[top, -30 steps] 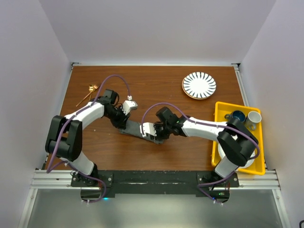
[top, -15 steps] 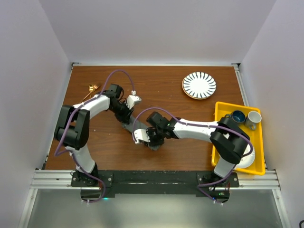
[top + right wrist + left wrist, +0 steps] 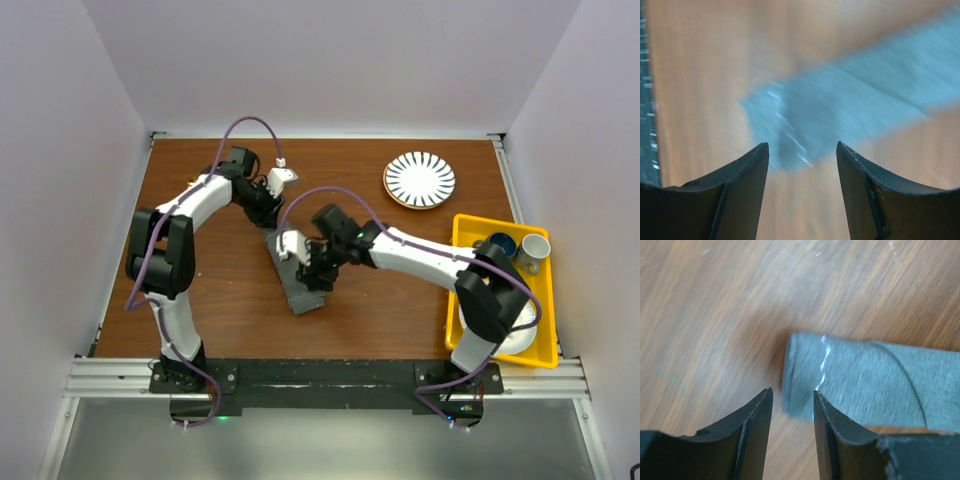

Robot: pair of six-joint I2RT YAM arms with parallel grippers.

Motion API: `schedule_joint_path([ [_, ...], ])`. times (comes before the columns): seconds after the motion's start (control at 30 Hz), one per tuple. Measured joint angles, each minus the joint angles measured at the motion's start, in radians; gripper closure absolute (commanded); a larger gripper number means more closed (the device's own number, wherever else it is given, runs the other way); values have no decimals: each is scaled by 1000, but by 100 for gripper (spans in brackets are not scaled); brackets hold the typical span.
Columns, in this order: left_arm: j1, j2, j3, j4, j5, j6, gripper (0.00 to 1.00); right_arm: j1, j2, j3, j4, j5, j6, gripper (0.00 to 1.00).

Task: Fold the napkin into a case and place the utensils inside
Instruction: Rotate the smaller rectangle-folded napkin at the center of the board.

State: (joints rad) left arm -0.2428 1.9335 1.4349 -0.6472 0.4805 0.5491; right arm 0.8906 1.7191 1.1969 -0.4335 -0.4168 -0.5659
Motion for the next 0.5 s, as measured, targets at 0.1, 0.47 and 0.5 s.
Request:
schedule_joint_path([
  [0.1, 27, -44, -29, -5, -8, -8, 59, -81, -39, 1, -22, 9, 17, 46],
  [0.47, 39, -73, -193, 3, -32, -8, 62, -77, 40, -19, -44, 19, 29, 49],
  [0.5, 37, -63, -193, 5, -35, -8, 62, -76, 56, -27, -42, 21, 27, 49],
])
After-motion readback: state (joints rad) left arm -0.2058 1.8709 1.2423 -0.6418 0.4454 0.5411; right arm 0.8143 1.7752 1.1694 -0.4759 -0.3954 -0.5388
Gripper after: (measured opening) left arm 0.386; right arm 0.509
